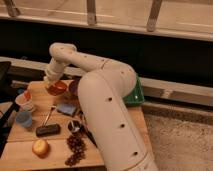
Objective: Stack bowls on top of each other
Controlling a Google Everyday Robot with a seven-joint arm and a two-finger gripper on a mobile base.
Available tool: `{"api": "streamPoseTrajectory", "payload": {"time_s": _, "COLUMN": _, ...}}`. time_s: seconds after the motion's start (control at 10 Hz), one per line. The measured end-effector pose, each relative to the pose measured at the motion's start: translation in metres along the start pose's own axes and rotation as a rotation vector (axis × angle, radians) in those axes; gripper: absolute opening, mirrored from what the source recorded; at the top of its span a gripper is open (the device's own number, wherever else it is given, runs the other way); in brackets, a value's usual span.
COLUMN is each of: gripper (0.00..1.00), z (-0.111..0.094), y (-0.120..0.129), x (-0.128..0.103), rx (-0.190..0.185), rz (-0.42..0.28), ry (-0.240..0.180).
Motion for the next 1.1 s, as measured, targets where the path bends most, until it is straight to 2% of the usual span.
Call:
{"api": "streamPoseTrajectory", "payload": {"time_s": 0.2, "gripper": 0.00, "z": -0.029, "y": -0.002, "x": -0.002, "rx": 0.078, "rz": -0.008, "ry": -0.042}}
{"api": "streamPoseTrajectory", "payload": {"time_s": 0.3, "gripper": 0.00, "z": -0.044, "y": -0.007, "x": 0.005, "rx": 0.130, "rz": 0.000, "ry": -0.058}}
{"api": "streamPoseTrajectory", "payload": {"time_s": 0.5, "gripper": 0.00, "z": -0.060, "y": -0.020, "x": 0.021, "rx": 0.180, "rz": 0.027, "ry": -0.067}}
{"api": "streamPoseTrajectory", "payload": {"time_s": 0.7, "gripper": 0.00, "z": -0.077, "y": -0.049, "x": 0.048, "rx": 0.232, "rz": 0.104, "ry": -0.061}}
{"api": "streamPoseTrajectory", "payload": {"time_s": 0.9, "gripper": 0.00, "z": -0.076, "y": -0.079, "x": 0.066, "rx": 0.259, "rz": 0.175, "ry": -0.042}}
{"api": "streamPoseTrajectory", "payload": {"time_s": 1.1, "gripper": 0.00, "z": -0.064, "y": -0.097, "x": 0.076, "rx": 0.256, "rz": 0.223, "ry": -0.025}}
